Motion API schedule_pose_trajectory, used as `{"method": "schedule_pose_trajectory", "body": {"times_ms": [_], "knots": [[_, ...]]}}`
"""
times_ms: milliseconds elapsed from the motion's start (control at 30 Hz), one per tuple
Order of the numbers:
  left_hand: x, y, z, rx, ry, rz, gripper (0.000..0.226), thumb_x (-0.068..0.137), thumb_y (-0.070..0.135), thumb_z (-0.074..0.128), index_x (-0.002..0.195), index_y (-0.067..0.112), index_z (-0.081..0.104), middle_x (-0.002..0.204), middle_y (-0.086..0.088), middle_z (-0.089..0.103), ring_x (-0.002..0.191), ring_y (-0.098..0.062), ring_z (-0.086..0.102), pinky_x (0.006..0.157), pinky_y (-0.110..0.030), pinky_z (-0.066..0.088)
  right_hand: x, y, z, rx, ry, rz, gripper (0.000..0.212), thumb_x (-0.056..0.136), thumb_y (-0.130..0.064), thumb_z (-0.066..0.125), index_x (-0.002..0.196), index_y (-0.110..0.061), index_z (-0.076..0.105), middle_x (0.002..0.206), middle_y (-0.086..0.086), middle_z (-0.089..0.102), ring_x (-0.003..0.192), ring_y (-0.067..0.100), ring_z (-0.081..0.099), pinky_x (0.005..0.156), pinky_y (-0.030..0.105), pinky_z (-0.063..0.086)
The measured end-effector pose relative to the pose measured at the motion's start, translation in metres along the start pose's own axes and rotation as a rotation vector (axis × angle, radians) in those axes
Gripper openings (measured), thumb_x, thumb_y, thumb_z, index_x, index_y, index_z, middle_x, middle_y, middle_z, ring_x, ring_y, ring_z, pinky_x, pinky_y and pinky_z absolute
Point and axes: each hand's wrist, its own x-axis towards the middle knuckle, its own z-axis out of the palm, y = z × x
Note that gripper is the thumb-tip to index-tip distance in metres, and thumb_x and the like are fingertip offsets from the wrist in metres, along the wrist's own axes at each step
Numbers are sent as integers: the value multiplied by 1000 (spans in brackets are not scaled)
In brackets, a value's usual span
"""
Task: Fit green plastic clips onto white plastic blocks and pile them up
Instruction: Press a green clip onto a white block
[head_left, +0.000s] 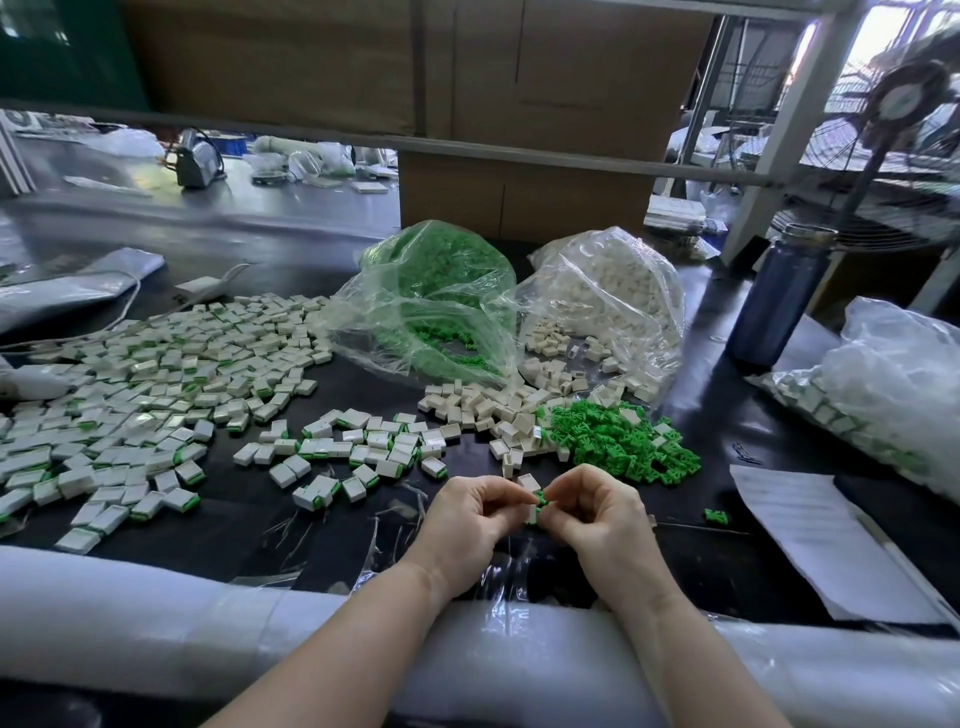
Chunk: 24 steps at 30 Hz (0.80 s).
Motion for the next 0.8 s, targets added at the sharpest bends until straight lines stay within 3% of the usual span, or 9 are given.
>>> {"method": "schedule_pose_trajectory", "body": {"times_ms": [367, 567, 800], "knots": [[-2, 1, -1, 75, -58, 1, 18, 81, 1, 67, 77, 18, 71, 79, -2, 69, 76, -8, 61, 81, -21, 50, 0, 0, -2, -24, -52, 12, 30, 69, 15, 69, 62, -14, 61, 60, -1, 62, 56, 5, 56, 58, 18, 47], [-1, 2, -1, 89, -79, 12, 9, 81, -1, 66, 83, 7, 71, 79, -7, 66, 76, -12, 59, 81, -27, 49, -2, -4, -3, -9, -76, 10, 28, 68, 17, 68, 62, -10, 61, 59, 0, 62, 56, 6, 56, 58, 18, 48], [-2, 3, -1, 106, -84, 14, 9, 82, -1, 66, 82, 7, 71, 76, -3, 65, 75, -11, 59, 79, -23, 48, -3, -5, -5, 1, -75, 26, 27, 68, 16, 68, 62, -9, 60, 58, 0, 61, 54, 5, 55, 55, 17, 46]]}}
